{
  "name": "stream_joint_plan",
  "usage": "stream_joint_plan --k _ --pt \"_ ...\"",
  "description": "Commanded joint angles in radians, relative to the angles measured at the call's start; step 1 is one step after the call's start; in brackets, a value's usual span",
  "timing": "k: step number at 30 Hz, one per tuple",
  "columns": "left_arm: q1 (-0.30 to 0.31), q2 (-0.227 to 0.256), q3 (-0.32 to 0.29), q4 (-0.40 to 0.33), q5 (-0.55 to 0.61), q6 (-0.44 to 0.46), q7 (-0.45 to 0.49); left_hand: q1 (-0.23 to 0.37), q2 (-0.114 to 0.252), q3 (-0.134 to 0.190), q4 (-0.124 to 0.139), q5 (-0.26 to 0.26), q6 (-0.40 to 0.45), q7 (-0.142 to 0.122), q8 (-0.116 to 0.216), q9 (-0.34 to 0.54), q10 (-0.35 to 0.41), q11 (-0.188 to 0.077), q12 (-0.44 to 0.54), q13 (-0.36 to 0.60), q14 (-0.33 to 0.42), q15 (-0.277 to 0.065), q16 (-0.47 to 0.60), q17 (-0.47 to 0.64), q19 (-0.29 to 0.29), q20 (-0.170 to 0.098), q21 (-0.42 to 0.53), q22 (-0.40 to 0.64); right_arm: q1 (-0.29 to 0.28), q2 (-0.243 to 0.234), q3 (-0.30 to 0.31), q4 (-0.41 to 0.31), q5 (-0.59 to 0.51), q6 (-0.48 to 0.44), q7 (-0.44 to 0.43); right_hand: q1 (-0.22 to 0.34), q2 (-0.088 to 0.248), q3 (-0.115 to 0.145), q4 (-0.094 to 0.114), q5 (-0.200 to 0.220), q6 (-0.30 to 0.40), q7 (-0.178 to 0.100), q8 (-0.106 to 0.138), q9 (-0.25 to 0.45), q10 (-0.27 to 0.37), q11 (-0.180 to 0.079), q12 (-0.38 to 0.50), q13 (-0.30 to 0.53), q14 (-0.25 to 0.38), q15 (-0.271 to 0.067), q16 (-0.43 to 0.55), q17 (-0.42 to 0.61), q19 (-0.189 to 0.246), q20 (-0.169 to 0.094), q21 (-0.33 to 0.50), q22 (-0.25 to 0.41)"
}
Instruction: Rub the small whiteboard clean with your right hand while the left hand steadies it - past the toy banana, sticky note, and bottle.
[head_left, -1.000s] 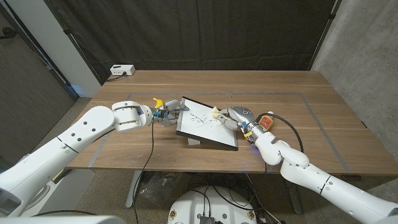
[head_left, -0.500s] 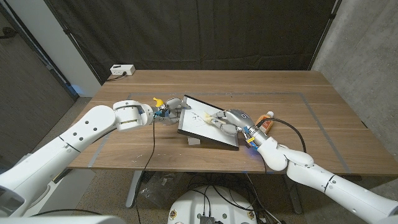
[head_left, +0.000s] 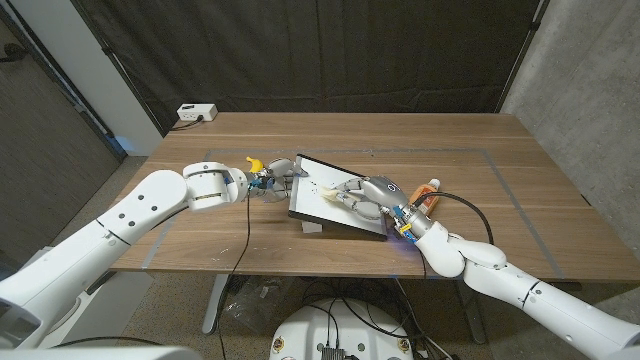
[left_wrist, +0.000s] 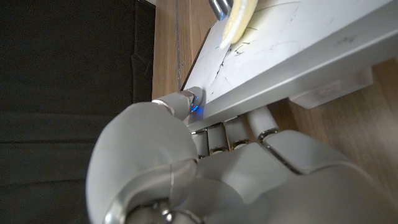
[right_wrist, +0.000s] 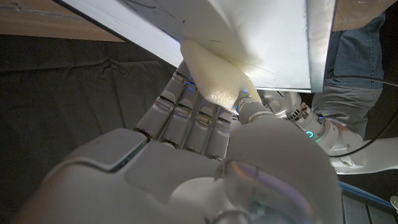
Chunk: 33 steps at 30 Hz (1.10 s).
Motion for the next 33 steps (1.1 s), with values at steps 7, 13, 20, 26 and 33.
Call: stream_joint_plan --k 7,13,20,26,33 --pt "0.012 0.016 -0.015 -0.003 -0.007 -0.001 -0.014 -0.002 0.003 0.010 0.002 0.008 0.013 0.010 0.000 0.006 0.004 -0.006 0.004 0.005 -0.004 0.004 -0.002 0.003 0.002 0.002 0.004 0.002 -0.001 -0.004 -0.046 -0.095 -0.099 -0.349 0.234 -0.007 -0.001 0.002 0.007 0.004 0.003 -0.008 0.003 0.003 0.000 -0.005 -0.001 0.001 -0.004 -0.092 -0.002 0.005 -0.003 -0.115 0.004 0.001" --pt "0.007 0.020 -0.016 0.007 -0.008 0.005 -0.032 -0.003 0.003 0.011 0.002 0.008 0.012 0.010 -0.001 0.006 0.003 -0.006 0.003 0.005 -0.002 0.003 -0.001 0.003 0.001 0.002 0.004 0.003 0.002 0.004 -0.067 -0.138 -0.138 -0.485 0.301 -0.010 -0.002 0.001 0.008 0.004 0.002 -0.009 0.002 0.003 -0.001 -0.006 -0.001 0.001 -0.003 -0.089 -0.002 0.004 -0.004 -0.113 0.005 0.001" --pt "0.005 0.021 -0.016 0.013 -0.004 0.008 -0.044 -0.005 0.003 0.013 0.002 0.008 0.012 0.010 -0.001 0.006 0.006 -0.007 0.005 0.005 -0.005 0.004 -0.002 0.003 0.000 0.003 0.004 0.003 0.004 0.015 -0.085 -0.181 -0.168 -0.608 0.339 -0.014 -0.003 -0.001 0.010 0.004 -0.001 -0.010 0.001 0.003 -0.001 -0.004 -0.001 0.001 0.001 -0.084 0.000 0.004 -0.002 -0.109 0.007 0.001" --pt "0.007 0.021 -0.018 0.015 -0.001 0.007 -0.050 -0.007 0.004 0.014 0.002 0.008 0.013 0.011 -0.001 0.006 0.004 -0.006 0.004 0.005 -0.004 0.003 -0.001 0.004 -0.001 0.004 0.003 0.003 0.014 0.019 -0.100 -0.201 -0.167 -0.647 0.357 -0.017 -0.003 -0.001 0.010 0.005 -0.001 -0.011 0.001 0.003 0.002 -0.003 0.001 0.001 0.007 -0.083 0.002 0.004 0.001 -0.106 0.010 0.001" --pt "0.016 0.019 -0.024 0.014 0.002 -0.002 -0.052 -0.010 0.003 0.015 0.002 0.008 0.014 0.009 -0.001 0.006 0.006 -0.005 0.005 0.005 -0.006 0.001 -0.002 0.003 -0.001 0.003 0.003 0.003 0.020 0.013 -0.106 -0.208 -0.145 -0.648 0.347 -0.019 -0.004 -0.001 0.010 0.006 0.000 -0.011 0.001 0.003 0.004 -0.002 0.002 0.001 0.012 -0.085 0.003 0.003 0.004 -0.106 0.013 0.001"
